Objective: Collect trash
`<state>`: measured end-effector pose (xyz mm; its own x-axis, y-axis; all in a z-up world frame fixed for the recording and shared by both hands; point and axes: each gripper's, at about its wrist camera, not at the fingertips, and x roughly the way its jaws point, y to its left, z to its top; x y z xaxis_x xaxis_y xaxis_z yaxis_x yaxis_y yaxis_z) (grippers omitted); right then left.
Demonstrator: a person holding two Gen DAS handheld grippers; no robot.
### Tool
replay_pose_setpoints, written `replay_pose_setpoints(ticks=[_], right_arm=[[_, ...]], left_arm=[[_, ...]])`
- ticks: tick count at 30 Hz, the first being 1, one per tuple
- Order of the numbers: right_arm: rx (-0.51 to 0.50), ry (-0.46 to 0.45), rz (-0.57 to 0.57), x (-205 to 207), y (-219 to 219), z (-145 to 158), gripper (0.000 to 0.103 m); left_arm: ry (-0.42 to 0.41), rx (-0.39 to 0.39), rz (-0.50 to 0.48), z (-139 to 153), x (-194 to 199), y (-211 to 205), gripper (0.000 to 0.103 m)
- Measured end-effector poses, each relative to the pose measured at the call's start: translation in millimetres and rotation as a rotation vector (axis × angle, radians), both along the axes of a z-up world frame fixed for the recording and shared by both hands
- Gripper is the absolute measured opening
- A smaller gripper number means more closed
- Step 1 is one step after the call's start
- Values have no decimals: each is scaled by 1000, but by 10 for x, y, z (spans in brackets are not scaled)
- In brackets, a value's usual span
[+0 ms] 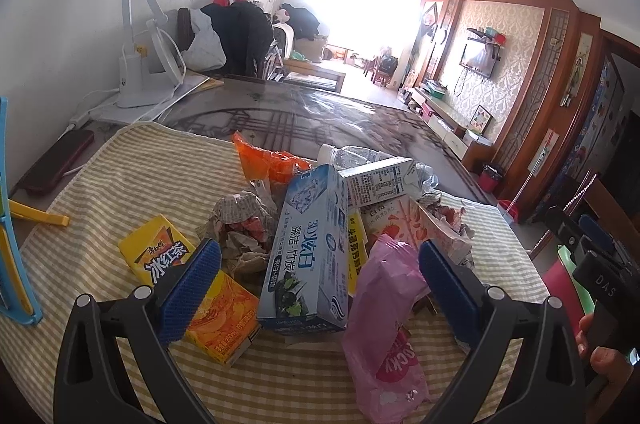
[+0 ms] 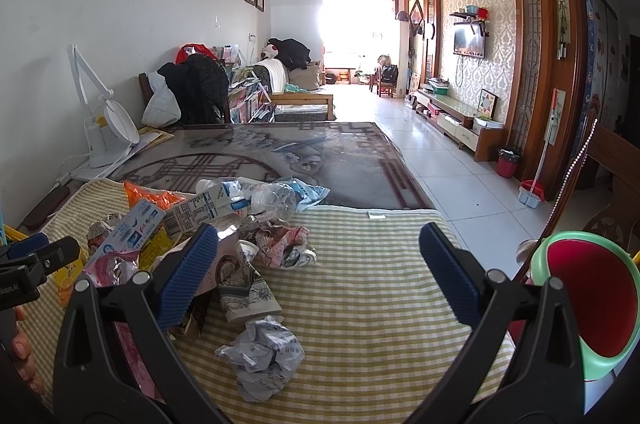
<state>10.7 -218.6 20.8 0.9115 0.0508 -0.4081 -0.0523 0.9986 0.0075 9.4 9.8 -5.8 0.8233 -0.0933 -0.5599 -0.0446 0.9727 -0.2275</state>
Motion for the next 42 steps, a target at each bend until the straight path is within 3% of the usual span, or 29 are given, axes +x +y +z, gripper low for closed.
replay_pose_setpoints(ticks=[32,35,38,42], right_arm=[[-6,12,3,8,16,-25,99],[-6,13,4,8,14,-26,99],[-6,12,3,8,16,-25,100],[0,14,6,11,21,-24,100]], left_arm=[[28,-19,-2,-35,11,1,95],[43,-17,47,-33,32,90,95],[123,-31,170,-120,84,315,95],[253,-198,283,-392,132,680,94]])
